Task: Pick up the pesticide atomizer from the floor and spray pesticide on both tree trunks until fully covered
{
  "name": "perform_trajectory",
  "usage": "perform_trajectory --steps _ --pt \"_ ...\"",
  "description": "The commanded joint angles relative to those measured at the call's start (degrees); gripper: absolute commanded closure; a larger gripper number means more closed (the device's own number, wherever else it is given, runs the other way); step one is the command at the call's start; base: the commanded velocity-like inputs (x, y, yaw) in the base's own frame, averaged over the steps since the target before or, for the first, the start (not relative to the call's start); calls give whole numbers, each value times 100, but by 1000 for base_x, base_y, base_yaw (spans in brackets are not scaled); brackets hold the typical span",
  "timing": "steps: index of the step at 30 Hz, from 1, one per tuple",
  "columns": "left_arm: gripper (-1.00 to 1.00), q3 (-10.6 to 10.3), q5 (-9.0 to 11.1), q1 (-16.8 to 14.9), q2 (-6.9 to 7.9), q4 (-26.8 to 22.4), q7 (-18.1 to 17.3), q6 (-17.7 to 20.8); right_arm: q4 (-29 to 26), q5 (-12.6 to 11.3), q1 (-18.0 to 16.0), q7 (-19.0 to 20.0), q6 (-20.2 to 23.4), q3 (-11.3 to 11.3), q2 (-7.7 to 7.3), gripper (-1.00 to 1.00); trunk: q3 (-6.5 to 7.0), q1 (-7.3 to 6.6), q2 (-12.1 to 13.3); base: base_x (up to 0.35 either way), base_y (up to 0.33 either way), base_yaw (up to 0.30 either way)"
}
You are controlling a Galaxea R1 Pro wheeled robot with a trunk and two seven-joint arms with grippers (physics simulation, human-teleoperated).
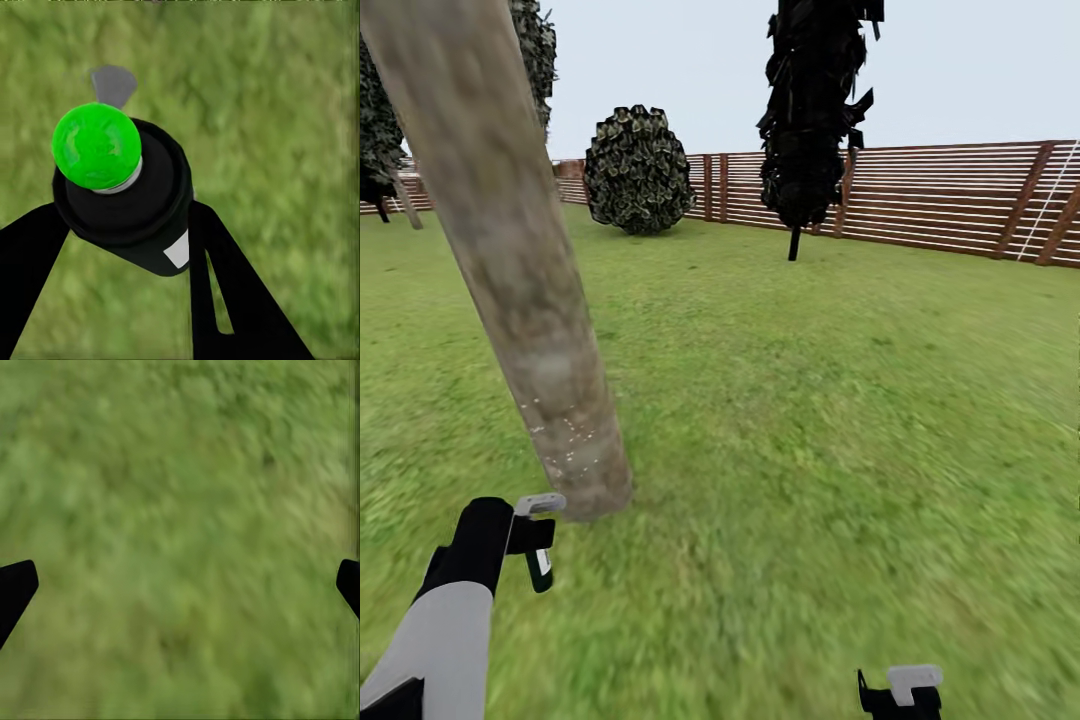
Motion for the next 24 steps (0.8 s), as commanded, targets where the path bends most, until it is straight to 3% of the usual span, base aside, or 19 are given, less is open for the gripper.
perform_trajectory --steps 1,11,24 --pt "100 18 -57 -6 -3 -9 -57 12 9 61 -5 -34 -13 -26 0 -100 -5 0 -2 113 -265 0" --pt "100 18 -55 -6 -3 -9 -57 10 9 67 -4 -34 -13 -26 0 -100 -5 0 -2 162 -244 0" --pt "100 18 -55 -6 -15 -9 -57 12 9 70 -6 -34 -13 -25 3 -100 -5 0 -2 22 -273 39"
